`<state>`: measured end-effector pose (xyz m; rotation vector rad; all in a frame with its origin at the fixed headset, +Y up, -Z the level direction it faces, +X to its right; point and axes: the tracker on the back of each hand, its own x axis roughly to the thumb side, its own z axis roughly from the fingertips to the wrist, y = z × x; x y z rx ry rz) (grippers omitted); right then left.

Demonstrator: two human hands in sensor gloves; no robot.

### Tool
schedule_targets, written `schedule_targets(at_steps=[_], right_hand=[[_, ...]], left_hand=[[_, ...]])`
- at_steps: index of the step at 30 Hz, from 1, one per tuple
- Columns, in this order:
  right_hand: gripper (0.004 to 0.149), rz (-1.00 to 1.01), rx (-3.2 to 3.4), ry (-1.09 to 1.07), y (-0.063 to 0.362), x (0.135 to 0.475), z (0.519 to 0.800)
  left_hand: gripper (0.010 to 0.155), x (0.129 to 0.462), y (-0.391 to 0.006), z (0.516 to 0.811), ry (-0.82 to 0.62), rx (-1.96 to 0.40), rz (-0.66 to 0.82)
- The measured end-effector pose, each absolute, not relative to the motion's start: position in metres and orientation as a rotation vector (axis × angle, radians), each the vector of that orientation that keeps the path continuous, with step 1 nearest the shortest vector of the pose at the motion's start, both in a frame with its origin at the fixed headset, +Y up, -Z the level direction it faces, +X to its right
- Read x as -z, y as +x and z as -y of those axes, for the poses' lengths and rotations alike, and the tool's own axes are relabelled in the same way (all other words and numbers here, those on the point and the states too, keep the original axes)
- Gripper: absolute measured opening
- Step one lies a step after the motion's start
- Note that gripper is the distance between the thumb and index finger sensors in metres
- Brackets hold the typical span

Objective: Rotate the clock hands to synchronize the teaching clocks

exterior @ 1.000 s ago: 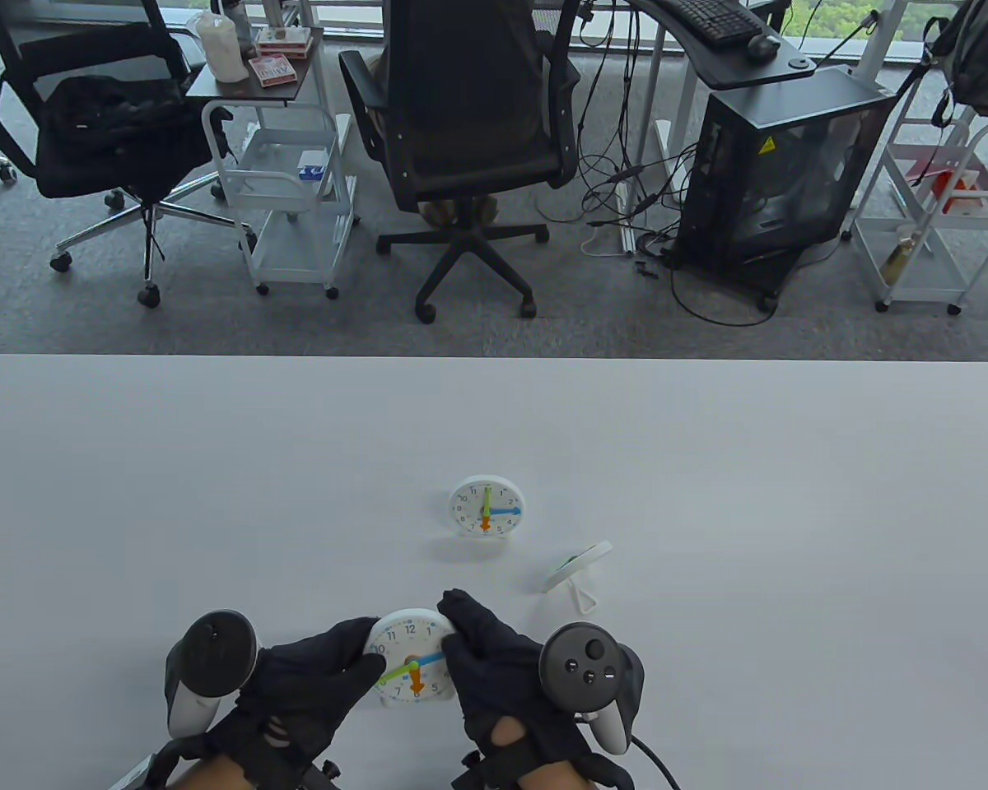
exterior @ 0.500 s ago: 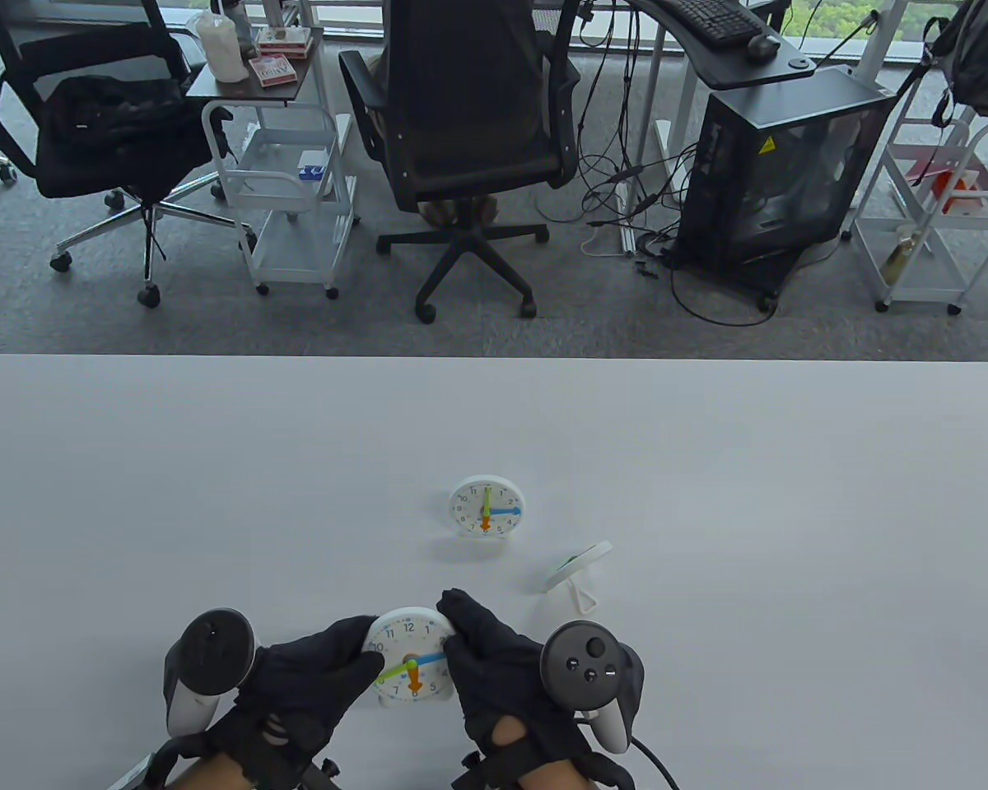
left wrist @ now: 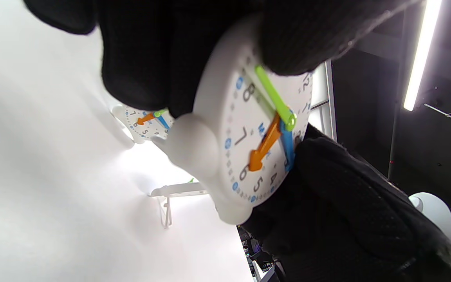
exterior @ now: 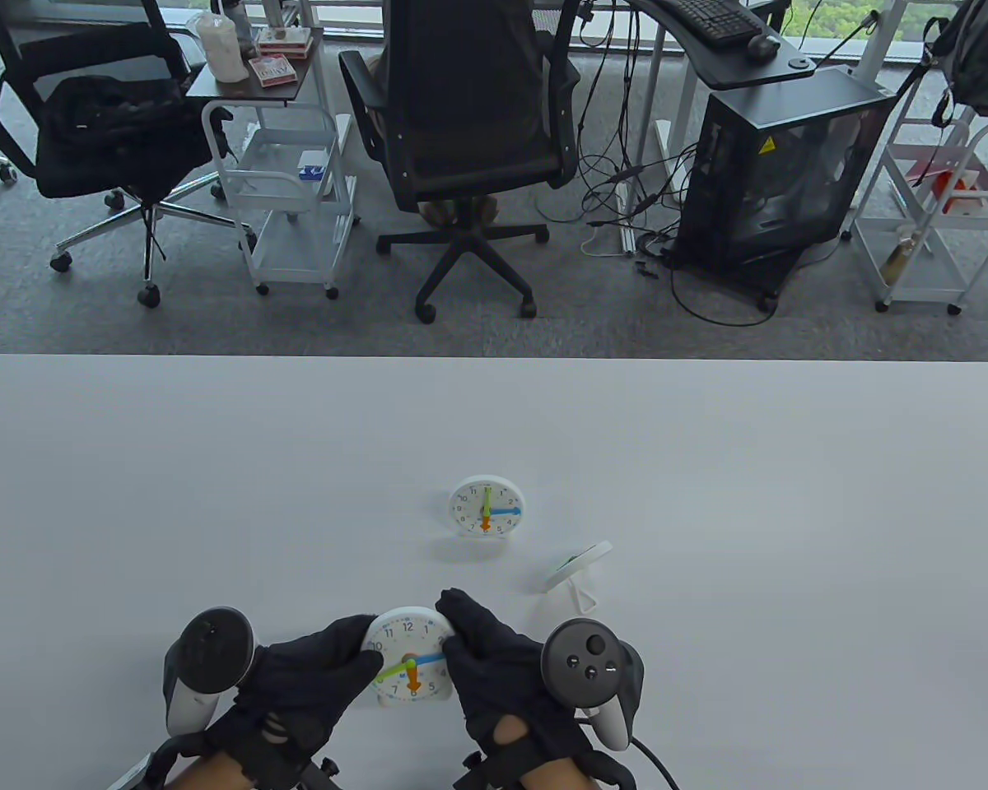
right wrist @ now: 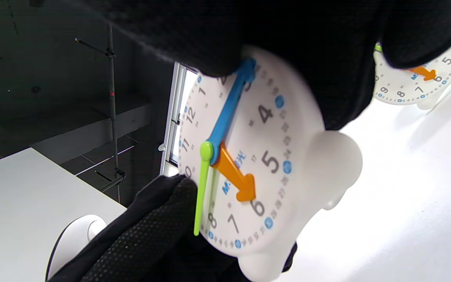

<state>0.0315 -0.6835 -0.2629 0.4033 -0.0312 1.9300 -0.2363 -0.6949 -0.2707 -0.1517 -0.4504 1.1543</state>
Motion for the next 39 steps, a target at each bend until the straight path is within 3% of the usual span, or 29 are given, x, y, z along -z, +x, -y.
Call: schedule_targets(at_steps=[11,18,22,39], right_hand=[[0.054,0.046,-1.922,0.389,0.0326,0.2635,0.6843],[0.053,0.105,-1.910,0.369,0.0356,0.2626,0.6818],[0.053,0.119,-1.898,0.360,0.0364,0.2623,0.6817],[0.054,0.135,-1.894,0.350,0.0374,0.2619,0.6823]], left_hand=[[0.055,0.2706,-0.2354,0.6961,-0.128,-1.149,0.483],[0.081,0.2675,-0.2343,0.6915,-0.049,-1.092,0.547],[0.087,0.2658,-0.2319,0.6902,-0.023,-1.029,0.567],[0.075,0.2655,-0.2329,0.6887,0.011,-0.977,0.548]])
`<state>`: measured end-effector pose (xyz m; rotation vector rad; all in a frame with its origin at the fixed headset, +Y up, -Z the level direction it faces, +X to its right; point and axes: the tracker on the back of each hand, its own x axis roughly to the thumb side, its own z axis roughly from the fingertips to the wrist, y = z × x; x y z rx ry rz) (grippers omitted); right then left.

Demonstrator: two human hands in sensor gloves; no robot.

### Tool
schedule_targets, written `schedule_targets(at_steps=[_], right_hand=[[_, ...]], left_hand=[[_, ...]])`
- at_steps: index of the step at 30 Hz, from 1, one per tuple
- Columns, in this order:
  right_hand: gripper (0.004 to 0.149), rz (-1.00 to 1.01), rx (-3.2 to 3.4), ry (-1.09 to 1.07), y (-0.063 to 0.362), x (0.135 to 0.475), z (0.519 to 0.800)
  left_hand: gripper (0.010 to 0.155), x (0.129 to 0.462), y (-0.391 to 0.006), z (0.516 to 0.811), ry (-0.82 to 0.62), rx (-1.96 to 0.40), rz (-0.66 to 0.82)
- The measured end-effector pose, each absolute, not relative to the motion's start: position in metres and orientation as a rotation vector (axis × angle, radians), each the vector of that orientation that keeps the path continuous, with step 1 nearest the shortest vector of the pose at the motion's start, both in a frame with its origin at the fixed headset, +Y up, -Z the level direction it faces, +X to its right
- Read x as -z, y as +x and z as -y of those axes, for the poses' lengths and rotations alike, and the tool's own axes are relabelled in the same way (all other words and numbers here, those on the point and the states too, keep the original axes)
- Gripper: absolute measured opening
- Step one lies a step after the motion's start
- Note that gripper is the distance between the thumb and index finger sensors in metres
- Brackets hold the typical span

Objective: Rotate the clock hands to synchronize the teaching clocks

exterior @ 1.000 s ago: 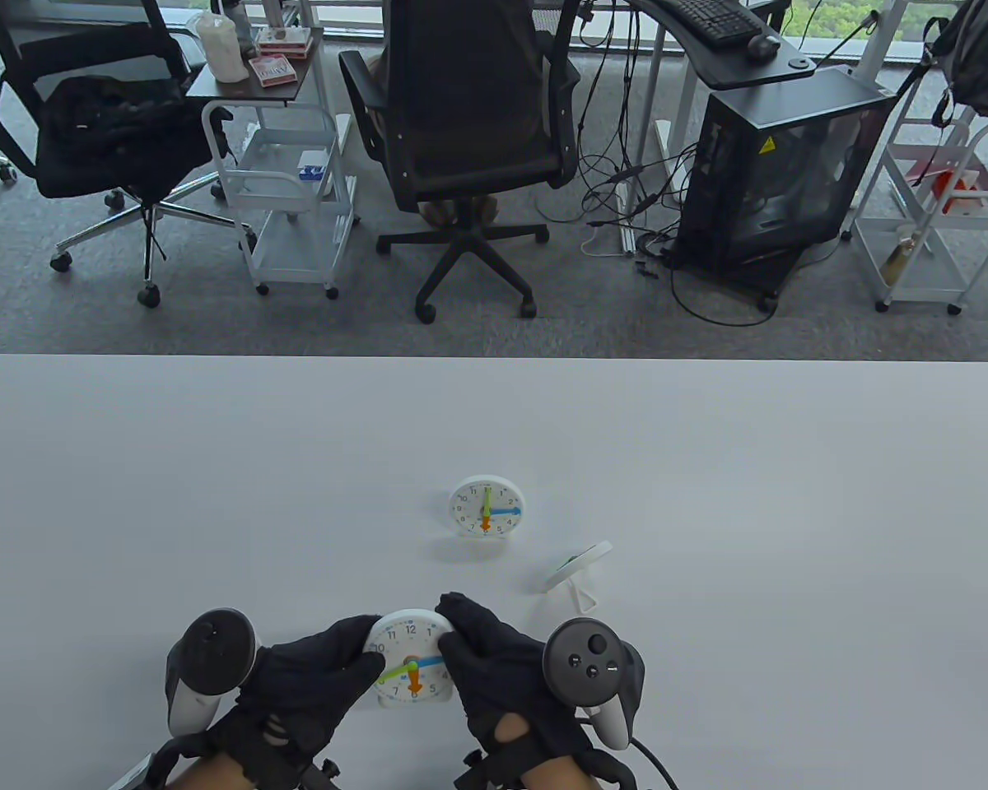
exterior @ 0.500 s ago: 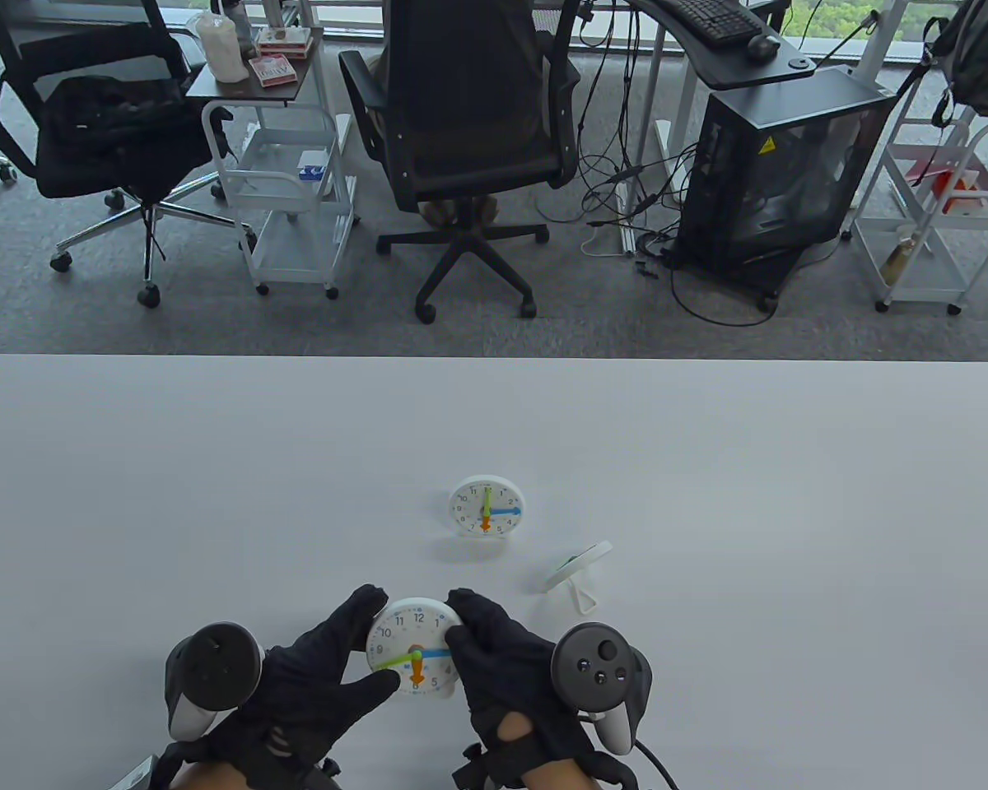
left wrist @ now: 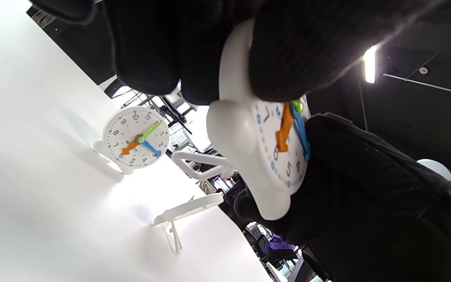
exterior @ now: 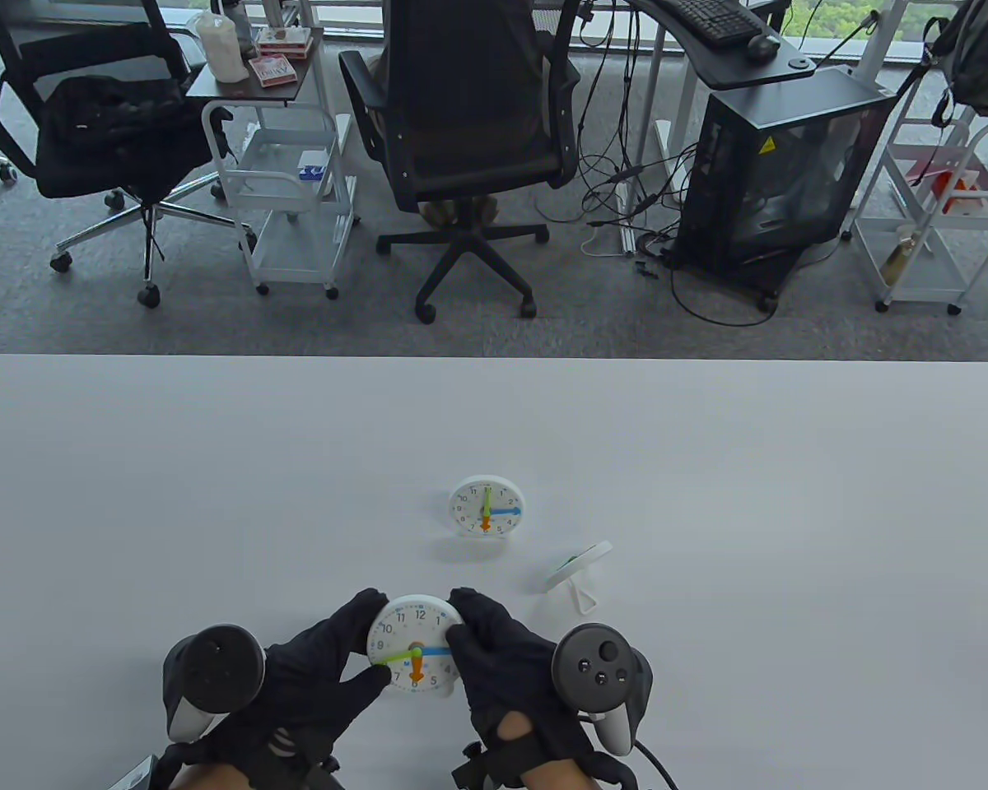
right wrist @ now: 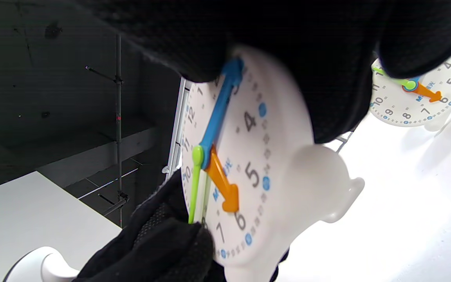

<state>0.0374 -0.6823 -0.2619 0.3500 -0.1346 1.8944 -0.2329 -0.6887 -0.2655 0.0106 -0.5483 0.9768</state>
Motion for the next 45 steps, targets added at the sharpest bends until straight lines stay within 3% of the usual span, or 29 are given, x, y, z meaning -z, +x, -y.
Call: schedule_targets(at_steps=[18,45], right_hand=[[0.053,0.113,-1.909,0.372,0.0352,0.2631,0.6832],[0.053,0.074,-1.949,0.422,0.0286,0.2630,0.6843]], left_hand=[[0.066,0.2666,-0.2353,0.6880,-0.001,-1.006,0.514],[0.065,0.2689,-0.2378,0.6877,-0.006,-1.018,0.489]])
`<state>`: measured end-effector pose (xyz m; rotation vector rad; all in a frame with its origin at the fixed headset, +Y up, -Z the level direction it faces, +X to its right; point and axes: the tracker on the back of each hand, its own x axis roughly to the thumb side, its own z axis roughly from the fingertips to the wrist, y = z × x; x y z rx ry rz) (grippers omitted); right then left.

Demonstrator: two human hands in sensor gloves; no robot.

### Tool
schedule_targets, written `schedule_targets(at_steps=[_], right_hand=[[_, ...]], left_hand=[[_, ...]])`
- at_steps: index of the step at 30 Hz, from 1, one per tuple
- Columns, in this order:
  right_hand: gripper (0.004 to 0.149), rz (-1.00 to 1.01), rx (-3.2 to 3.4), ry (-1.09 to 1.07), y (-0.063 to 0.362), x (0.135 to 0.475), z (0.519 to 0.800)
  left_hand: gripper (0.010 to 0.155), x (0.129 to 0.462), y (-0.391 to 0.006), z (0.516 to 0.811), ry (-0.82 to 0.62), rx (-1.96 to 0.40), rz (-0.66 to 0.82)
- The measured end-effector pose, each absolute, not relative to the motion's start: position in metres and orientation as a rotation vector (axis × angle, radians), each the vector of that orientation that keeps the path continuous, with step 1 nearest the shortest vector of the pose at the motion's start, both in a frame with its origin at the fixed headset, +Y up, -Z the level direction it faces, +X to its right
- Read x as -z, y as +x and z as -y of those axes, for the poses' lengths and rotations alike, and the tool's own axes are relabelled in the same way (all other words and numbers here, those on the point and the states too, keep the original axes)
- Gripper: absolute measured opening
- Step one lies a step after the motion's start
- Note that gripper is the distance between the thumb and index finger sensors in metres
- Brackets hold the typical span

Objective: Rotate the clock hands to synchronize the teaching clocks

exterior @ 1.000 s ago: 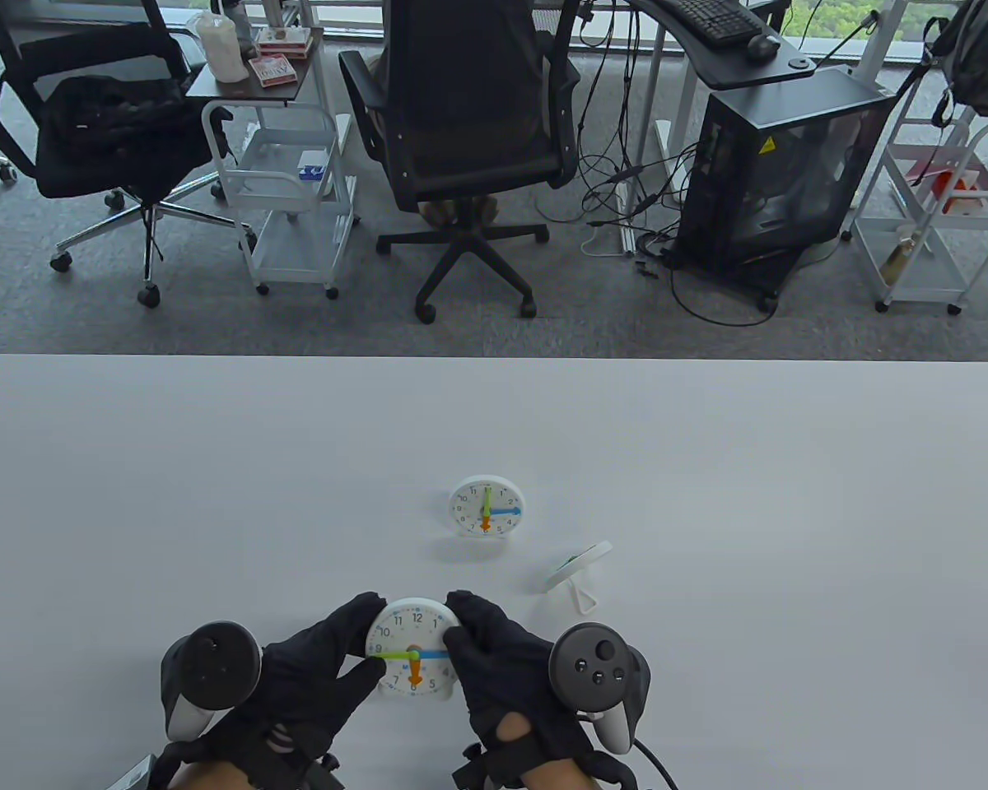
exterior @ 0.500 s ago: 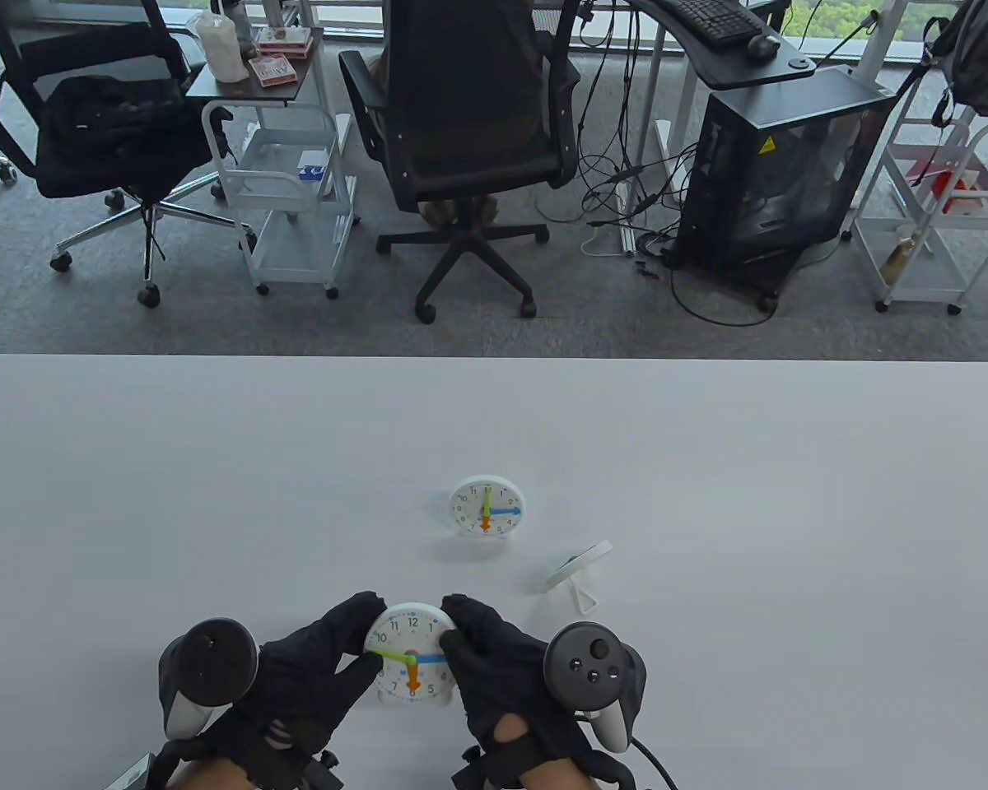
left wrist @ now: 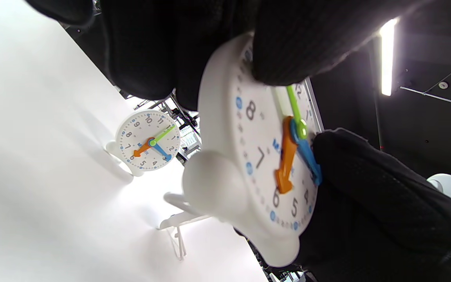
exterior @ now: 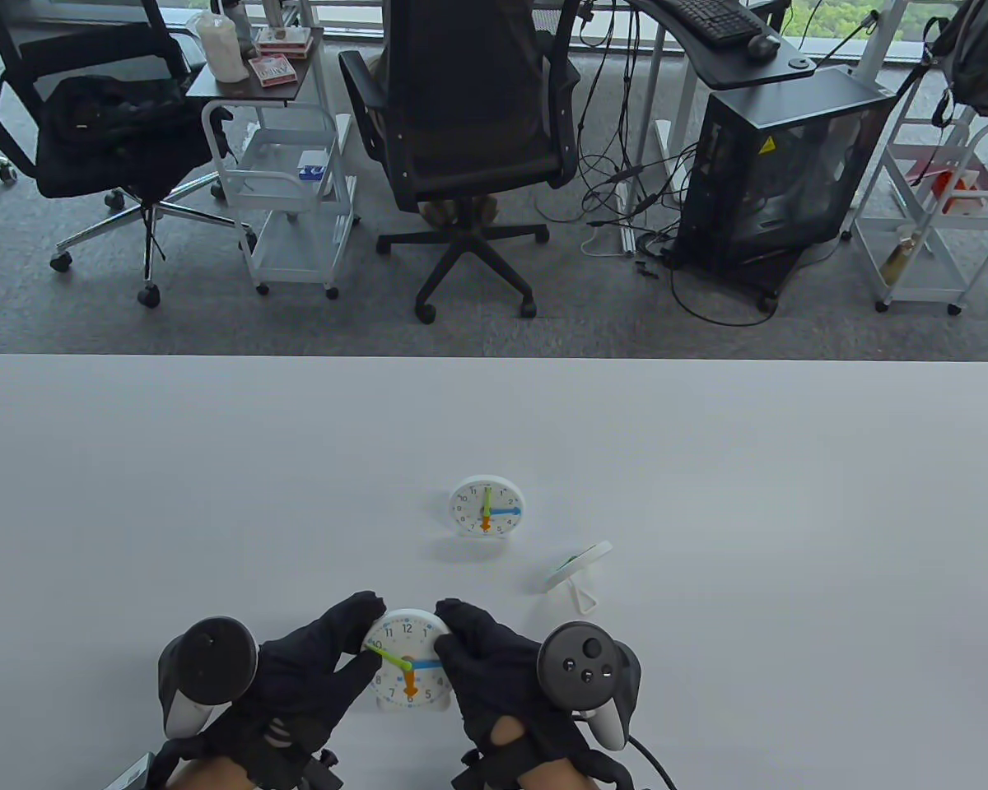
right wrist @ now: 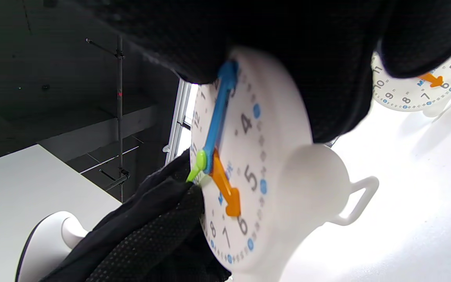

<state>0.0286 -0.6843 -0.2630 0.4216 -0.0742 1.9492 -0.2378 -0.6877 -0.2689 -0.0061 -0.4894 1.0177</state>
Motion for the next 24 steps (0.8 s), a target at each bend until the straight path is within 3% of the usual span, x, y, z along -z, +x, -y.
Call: schedule_targets(at_steps=[24], right_hand=[[0.053,0.028,-1.968,0.459,0.0233,0.2636,0.6861]], left_hand=[[0.064,0.2708,-0.2390,0.6895,-0.012,-1.021,0.483]])
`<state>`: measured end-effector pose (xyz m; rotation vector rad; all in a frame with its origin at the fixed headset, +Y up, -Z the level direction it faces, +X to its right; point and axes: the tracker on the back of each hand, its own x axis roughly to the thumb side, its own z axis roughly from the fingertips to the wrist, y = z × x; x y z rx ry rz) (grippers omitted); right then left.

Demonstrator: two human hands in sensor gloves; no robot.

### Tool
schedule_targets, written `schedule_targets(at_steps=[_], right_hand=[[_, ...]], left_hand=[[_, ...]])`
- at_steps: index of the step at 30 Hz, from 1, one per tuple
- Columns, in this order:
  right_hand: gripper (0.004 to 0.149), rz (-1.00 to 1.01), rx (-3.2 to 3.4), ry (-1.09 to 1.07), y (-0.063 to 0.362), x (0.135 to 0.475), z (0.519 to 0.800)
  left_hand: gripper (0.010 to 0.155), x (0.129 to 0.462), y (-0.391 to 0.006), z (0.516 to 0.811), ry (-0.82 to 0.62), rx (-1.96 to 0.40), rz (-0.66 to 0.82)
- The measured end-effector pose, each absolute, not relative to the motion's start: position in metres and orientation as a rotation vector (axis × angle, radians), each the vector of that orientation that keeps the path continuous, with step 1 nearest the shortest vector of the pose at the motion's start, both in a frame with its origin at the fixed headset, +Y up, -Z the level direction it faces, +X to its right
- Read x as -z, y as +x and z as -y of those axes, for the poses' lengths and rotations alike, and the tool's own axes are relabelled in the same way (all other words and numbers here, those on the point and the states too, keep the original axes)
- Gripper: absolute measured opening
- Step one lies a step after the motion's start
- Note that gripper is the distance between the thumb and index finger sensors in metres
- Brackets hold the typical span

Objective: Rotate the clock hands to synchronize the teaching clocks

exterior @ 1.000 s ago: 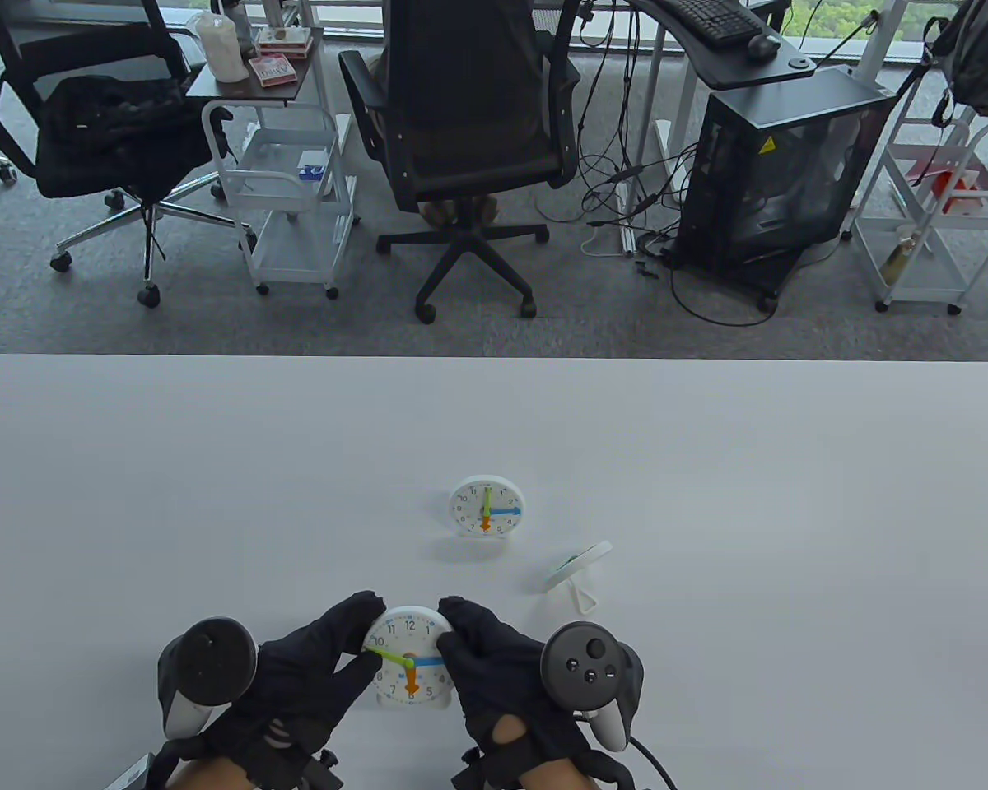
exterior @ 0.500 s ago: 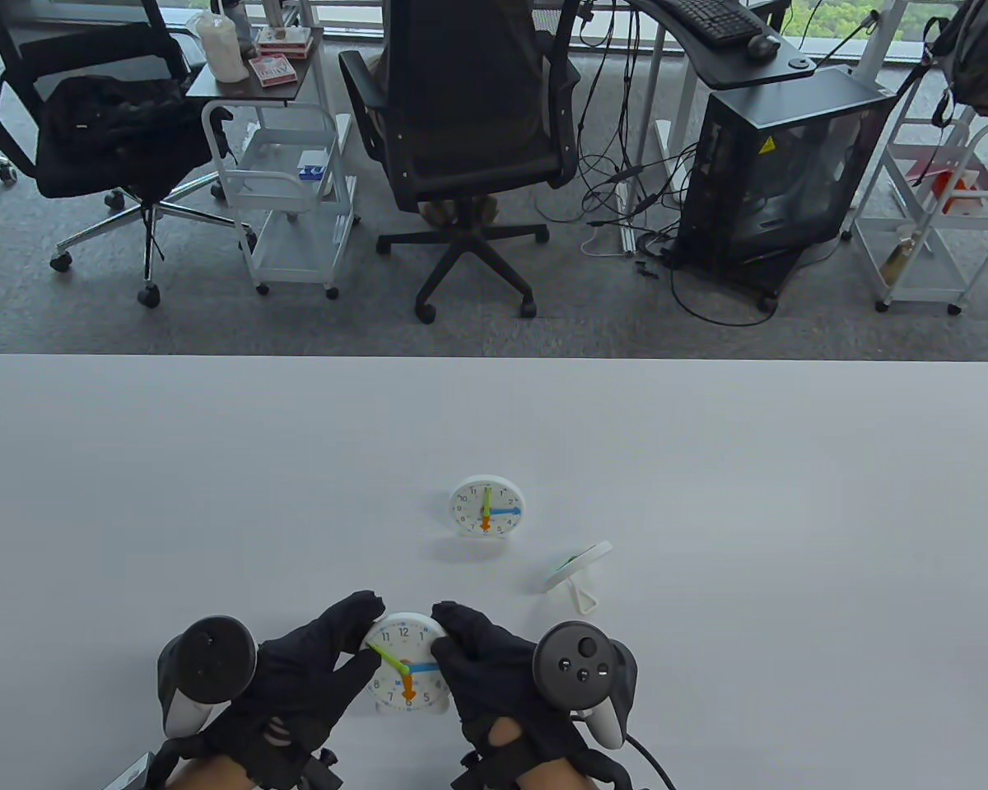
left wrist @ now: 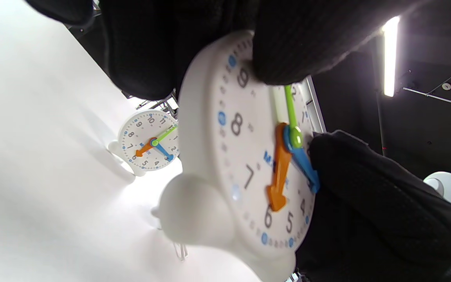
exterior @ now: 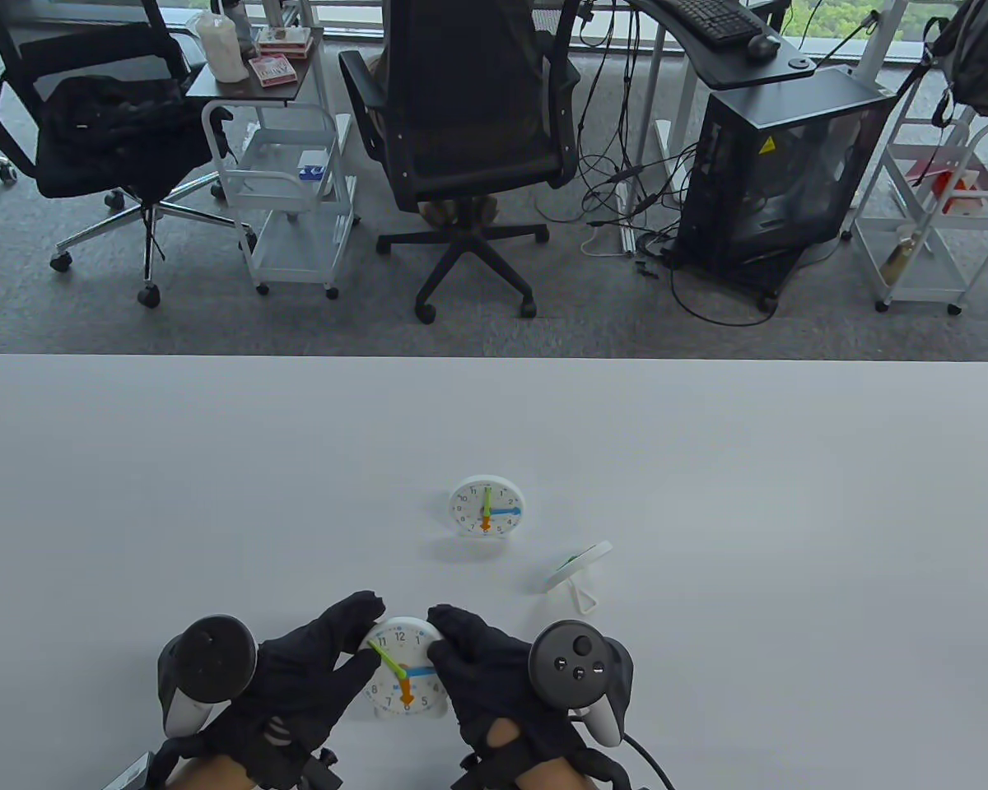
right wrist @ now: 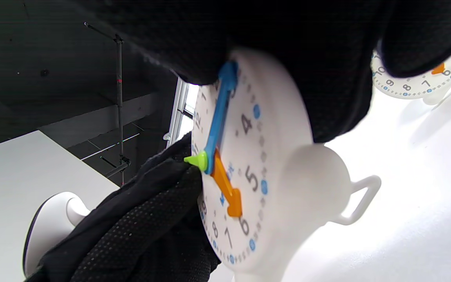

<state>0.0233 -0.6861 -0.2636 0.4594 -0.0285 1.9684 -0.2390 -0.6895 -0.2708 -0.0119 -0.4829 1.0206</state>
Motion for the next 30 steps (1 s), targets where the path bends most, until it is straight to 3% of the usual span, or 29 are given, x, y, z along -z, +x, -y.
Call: schedule_targets(at_steps=[30], right_hand=[[0.053,-0.009,-1.999,0.531,0.0147,0.2628,0.6880]], left_hand=[[0.062,0.2713,-0.2394,0.6913,-0.020,-1.020,0.480]])
